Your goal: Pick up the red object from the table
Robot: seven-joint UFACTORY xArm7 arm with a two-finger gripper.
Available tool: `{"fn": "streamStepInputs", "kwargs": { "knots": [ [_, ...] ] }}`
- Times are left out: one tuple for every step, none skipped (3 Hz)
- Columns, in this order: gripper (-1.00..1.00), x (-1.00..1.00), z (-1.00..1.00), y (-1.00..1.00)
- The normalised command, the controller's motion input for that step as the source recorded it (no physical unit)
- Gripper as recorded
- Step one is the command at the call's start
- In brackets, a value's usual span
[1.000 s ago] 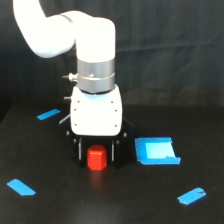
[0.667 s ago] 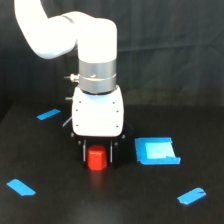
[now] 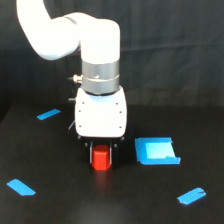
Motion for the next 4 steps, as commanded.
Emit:
{"fn": "streamStepInputs", "kwargs": {
  "knots": [
    [-1.00,-0.20,1.00,-0.10],
    [-0.98,-0.30,1.00,-0.11],
    [-1.00,-0.12,1.00,0.04],
    [-0.94,0.11,0.97,0.19]
  ]
}}
